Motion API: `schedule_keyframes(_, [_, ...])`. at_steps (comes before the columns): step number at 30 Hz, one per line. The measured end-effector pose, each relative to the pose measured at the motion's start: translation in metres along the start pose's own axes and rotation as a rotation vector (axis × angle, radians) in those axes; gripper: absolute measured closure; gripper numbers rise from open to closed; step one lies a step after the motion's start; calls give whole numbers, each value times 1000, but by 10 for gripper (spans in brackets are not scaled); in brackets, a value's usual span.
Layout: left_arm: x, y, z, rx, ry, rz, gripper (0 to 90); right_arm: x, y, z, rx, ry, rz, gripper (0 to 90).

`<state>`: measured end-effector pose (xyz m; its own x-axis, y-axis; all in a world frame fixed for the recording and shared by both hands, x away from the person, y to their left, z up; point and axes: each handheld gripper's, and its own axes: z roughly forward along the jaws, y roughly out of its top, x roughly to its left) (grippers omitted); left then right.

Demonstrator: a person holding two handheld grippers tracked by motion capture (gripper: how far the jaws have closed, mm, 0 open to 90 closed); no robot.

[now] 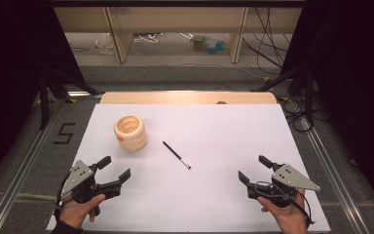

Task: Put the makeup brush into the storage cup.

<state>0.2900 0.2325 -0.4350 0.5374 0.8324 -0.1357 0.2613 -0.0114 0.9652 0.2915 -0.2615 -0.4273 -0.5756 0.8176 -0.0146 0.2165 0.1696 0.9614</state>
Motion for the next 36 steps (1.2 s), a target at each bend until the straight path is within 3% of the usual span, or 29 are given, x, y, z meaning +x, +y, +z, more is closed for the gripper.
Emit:
schedule_keyframes(17, [-1, 0, 1, 5, -1, 7, 156, 1, 0, 2, 5, 11, -29, 204])
schedule_keyframes(21, [0, 0, 1, 3, -1, 5, 156, 5, 2, 4, 18, 43, -39, 224])
schedule_keyframes(29, [-1, -1, 1, 14, 2, 6, 156, 11, 10, 12, 36, 81, -119, 242])
schedule_keyframes(33, [-1, -1, 1, 16, 6, 7, 156, 10, 11, 14, 29, 84, -116, 241])
schedule_keyframes(36, [0, -1, 2, 11, 2, 6, 156, 9, 14, 17, 55, 92, -107, 242])
